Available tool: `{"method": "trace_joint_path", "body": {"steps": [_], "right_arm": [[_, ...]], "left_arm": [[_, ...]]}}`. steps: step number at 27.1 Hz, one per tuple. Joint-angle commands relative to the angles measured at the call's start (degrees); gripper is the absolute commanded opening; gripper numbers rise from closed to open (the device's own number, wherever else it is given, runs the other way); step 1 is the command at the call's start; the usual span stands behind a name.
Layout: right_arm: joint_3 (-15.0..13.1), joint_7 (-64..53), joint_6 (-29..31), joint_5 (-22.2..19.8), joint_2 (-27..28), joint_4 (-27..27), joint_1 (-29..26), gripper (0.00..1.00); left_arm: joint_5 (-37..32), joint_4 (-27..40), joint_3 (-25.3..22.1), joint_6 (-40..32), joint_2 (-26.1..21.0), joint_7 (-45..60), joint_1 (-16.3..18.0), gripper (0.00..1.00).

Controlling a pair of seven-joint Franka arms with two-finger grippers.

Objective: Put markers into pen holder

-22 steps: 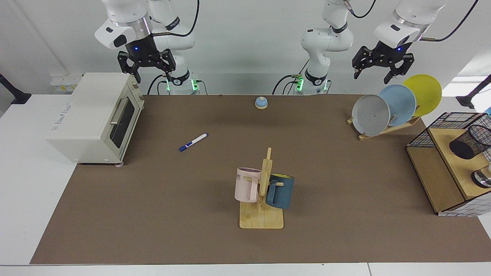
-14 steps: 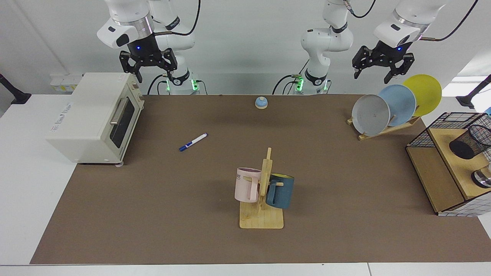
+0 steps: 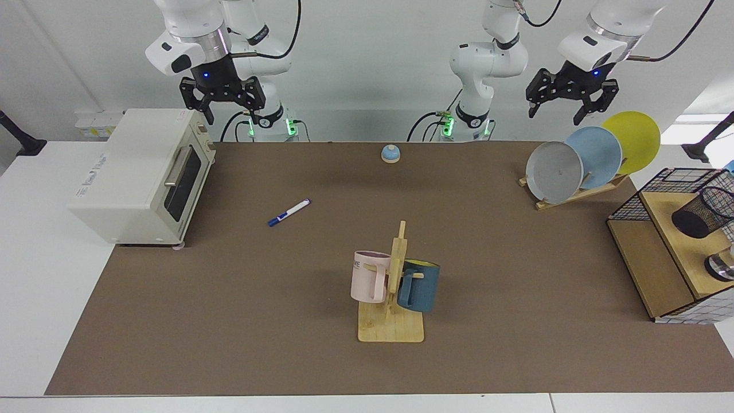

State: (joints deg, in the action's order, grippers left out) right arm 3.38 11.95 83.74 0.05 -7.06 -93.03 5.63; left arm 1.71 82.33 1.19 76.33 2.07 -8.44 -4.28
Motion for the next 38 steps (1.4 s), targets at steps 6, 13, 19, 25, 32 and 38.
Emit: {"method": "trace_joint_path", "body": {"steps": [6,13,19,25,32,38], "right_arm": [[0.1,21.3,7.9,1.8,-0.8,-8.9,-0.4,0.99],[0.1,39.6,16.4,2.5,0.1,-15.9,-1.2,0.99],[0.1,44.0,23.4,5.3,1.3,-23.2,-0.8,0.99],[0.1,49.7,30.5,5.7,3.8,-27.4,-0.5,0.99],[0.1,50.2,35.3,5.8,4.4,-31.6,-0.6,0.99],[0.1,50.2,40.8,5.8,5.4,-35.2,-0.9,0.98]], "left_arm": [[0.5,0.1,-0.3,-0.7,0.4,-0.4,-0.4,1.0],[0.5,1.0,-0.3,-0.7,1.0,-0.3,-0.4,1.0],[0.6,1.3,-0.3,-0.4,1.3,-0.4,-0.4,1.0],[0.6,1.9,-0.3,-0.2,1.4,-0.4,-0.4,1.0],[0.6,2.1,-0.3,-0.2,1.7,-0.3,-0.4,1.0],[0.6,2.7,-0.3,-0.2,2.1,-0.3,-0.4,1.0]]}}
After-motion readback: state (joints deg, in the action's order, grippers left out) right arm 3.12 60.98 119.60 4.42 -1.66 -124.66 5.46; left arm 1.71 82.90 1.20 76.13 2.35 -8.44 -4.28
